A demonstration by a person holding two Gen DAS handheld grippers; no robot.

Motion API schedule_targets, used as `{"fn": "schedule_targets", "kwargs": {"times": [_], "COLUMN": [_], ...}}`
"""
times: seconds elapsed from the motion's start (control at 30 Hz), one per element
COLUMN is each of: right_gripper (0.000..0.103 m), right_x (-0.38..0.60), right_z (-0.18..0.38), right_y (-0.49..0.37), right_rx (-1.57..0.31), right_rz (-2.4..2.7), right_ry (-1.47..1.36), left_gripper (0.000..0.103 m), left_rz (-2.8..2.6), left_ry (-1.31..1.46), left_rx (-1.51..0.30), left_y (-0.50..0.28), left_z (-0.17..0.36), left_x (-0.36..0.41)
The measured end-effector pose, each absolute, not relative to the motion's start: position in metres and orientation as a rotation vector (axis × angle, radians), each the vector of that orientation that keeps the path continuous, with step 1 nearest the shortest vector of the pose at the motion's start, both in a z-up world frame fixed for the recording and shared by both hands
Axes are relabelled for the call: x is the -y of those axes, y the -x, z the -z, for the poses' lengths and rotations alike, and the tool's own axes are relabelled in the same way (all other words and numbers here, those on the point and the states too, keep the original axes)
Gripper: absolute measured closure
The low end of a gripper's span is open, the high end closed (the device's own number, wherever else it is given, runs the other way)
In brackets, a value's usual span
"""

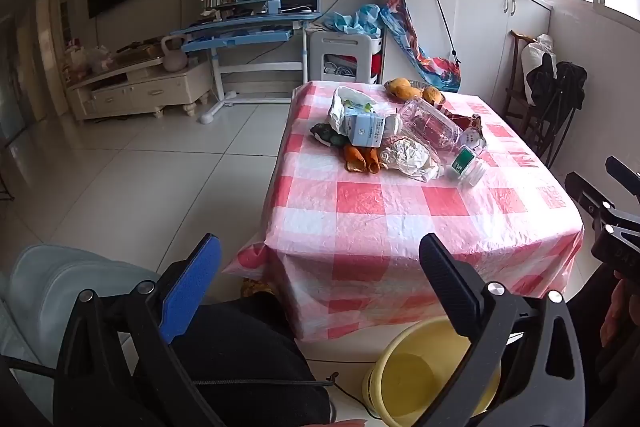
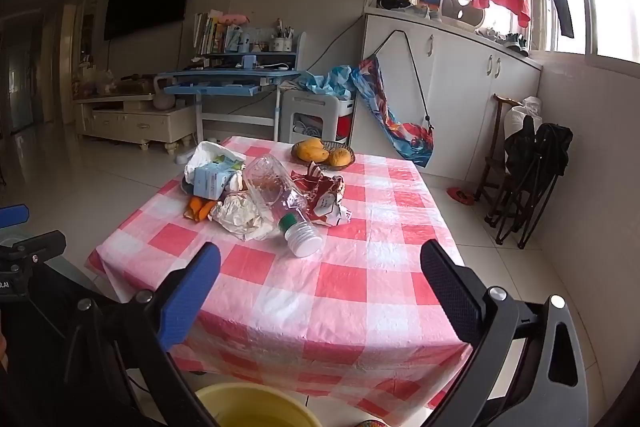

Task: Collect trash
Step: 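Move both tools toward the cluttered checkered table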

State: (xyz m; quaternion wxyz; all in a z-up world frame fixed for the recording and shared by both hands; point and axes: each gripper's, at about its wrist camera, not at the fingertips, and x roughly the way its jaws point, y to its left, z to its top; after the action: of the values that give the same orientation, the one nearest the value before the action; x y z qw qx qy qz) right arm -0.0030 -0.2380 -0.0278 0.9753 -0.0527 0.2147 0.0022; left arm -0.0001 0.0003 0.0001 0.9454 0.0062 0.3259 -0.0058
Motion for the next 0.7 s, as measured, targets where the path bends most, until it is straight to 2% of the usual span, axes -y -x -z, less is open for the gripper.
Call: {"fn": "schedule_targets", "kwargs": {"times": [0.7], "right_gripper": [0.007], "right_x": [0.2373], "right_z": [0.0294], "right_y": [0.0008], "right_rx": [-0.442], "right_rz": [-0.005], "right_ry": [0.104], "left_gripper": [0.007], "left_rz": [0.014], "left_ry": [-0.012], "left_rx": [-0.668], "left_y": [-0.0002], "left_z": [0.0001], "left_x": [-0.0009]}}
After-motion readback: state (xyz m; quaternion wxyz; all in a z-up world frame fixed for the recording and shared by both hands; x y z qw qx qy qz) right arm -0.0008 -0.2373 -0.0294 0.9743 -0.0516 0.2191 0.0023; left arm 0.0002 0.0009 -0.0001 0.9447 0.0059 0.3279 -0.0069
